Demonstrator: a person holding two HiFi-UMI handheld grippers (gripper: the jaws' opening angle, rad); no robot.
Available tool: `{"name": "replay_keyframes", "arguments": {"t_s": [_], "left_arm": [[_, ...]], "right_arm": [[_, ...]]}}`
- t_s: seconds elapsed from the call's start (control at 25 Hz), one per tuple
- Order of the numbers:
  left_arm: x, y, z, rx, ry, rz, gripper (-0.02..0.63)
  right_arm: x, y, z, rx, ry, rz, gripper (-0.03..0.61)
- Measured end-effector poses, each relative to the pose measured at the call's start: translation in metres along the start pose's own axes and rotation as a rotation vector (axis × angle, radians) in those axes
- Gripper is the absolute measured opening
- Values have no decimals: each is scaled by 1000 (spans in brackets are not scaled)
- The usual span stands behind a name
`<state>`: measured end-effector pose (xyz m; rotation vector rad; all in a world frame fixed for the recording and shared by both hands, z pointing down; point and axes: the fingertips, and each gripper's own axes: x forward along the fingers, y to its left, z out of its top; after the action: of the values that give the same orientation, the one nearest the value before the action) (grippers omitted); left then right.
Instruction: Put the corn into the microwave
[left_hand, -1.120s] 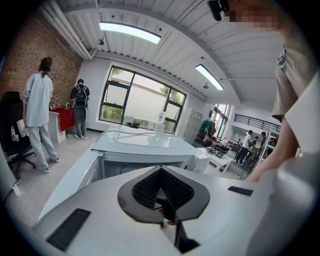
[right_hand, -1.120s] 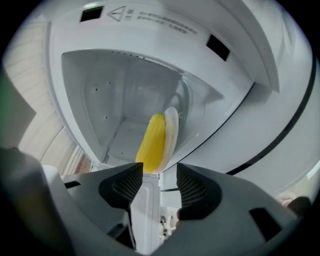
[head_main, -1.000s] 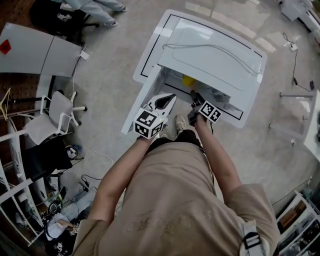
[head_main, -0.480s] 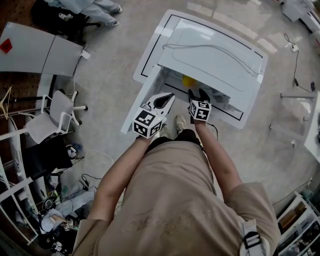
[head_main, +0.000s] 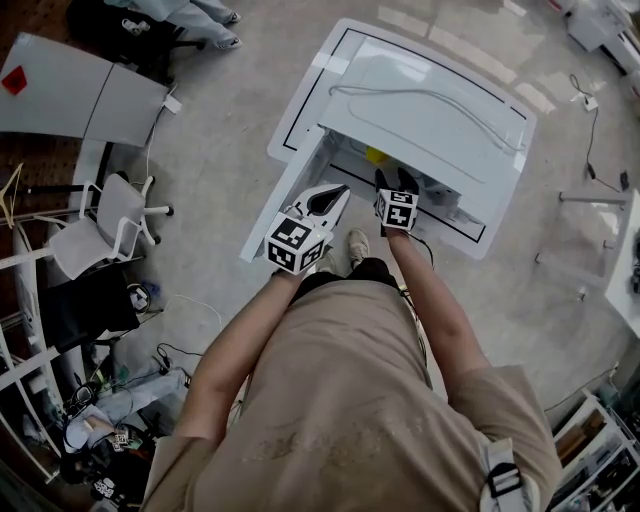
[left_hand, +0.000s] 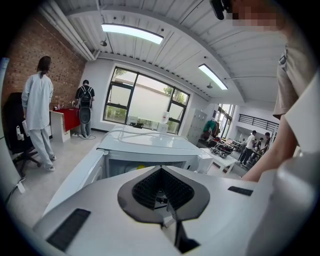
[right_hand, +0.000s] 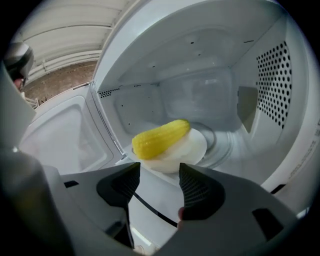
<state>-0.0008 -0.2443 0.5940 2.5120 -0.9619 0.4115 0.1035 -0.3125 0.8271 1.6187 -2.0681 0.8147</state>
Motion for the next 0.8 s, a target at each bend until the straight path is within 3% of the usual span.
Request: {"name": "replay_keyframes", "arguments": {"t_s": [0.48,0.8], "left_arm": [[-15,7,-2,-8,-5,29,6],[-27,13,5,-13,-40,26,6]], "right_arm": [[19,-14,21,-31,-7,-47,235],[-8,-5,37,-50,-90,3,235]]}}
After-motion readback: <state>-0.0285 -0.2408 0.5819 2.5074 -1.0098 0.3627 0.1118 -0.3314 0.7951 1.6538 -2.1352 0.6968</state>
